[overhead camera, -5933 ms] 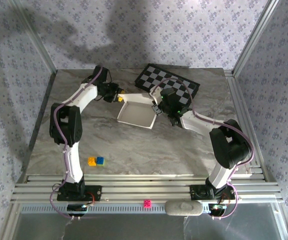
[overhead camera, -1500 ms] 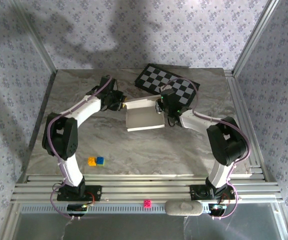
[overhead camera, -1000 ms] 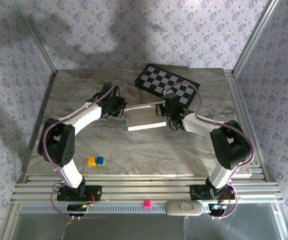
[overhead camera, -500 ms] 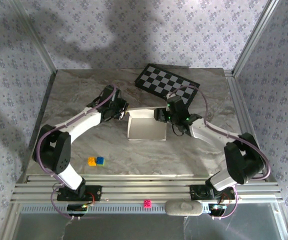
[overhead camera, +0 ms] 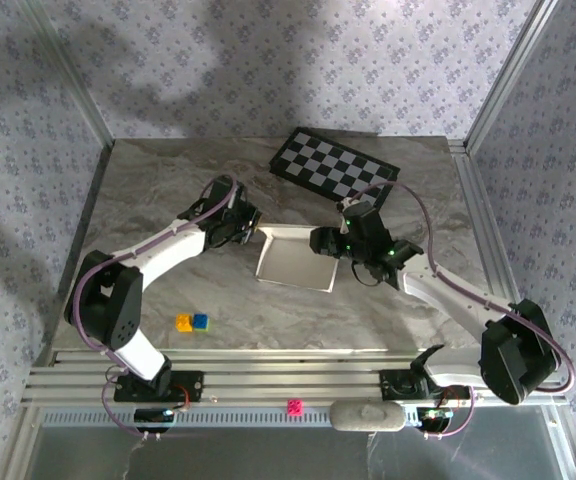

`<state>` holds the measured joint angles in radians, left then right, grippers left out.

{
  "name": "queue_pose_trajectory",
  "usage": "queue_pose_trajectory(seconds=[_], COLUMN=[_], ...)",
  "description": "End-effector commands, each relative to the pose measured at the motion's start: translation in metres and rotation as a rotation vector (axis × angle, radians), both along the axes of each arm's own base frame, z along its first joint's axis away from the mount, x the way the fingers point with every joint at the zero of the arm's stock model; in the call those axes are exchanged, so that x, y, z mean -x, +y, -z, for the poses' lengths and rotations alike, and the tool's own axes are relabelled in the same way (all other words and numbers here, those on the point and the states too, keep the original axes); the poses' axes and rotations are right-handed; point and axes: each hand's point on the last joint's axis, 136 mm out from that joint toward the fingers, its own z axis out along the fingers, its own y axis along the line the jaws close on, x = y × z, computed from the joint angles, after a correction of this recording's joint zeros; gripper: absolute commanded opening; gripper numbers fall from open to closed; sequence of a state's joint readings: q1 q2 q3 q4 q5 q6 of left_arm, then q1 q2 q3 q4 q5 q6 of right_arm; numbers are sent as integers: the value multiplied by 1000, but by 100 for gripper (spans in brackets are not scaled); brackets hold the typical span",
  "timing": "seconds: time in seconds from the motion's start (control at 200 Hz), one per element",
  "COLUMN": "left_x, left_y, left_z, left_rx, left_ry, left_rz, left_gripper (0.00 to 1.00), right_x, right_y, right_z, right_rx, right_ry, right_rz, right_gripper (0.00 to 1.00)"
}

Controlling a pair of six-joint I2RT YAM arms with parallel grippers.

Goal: Fold the paper box

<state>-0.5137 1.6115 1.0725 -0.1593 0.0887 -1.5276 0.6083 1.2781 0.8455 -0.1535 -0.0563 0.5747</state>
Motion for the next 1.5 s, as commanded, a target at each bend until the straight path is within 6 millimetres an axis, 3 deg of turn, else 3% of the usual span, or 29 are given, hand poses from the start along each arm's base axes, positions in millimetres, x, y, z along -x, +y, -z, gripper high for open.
queue_pose_trajectory(seconds=[0.0, 0.2, 0.54, 0.745, 0.89, 1.099, 1.184, 1.309, 1.494], left_x=[3, 0, -10, -18, -22, -26, -27, -26, -22], left_y=[-4, -1, -2, -5, -6, -3, -1, 2, 4], left_z=[-13, -15, -14, -13, -13, -13, -14, -13, -6], left_rx=[0, -15, -45, -61, -70, -93, -105, -119, -116], left_ry=[-50, -64, -65, -68, -72, -85, -93, -99, -94], left_rz=[12, -2, -22, -30, -33, -43, -49, -50, -52], left_gripper=[3, 3, 1, 1, 0, 0, 0, 0, 0], right_x=[7, 9, 39, 49, 42, 9, 2, -9, -16], right_y=[8, 7, 26, 33, 25, -10, -29, -44, -36], right_z=[-19, -47, -45, -63, -85, -116, -101, -61, -16], right_rx=[-86, -208, -234, -267, -326, -492, -471, -501, -511], right_ry=[6, 22, 277, 319, 311, 317, 392, 572, 773], right_rz=[-21, -9, -116, -171, -121, 71, 194, 309, 338], right_gripper=[64, 68, 73, 83, 83, 82, 81, 72, 63])
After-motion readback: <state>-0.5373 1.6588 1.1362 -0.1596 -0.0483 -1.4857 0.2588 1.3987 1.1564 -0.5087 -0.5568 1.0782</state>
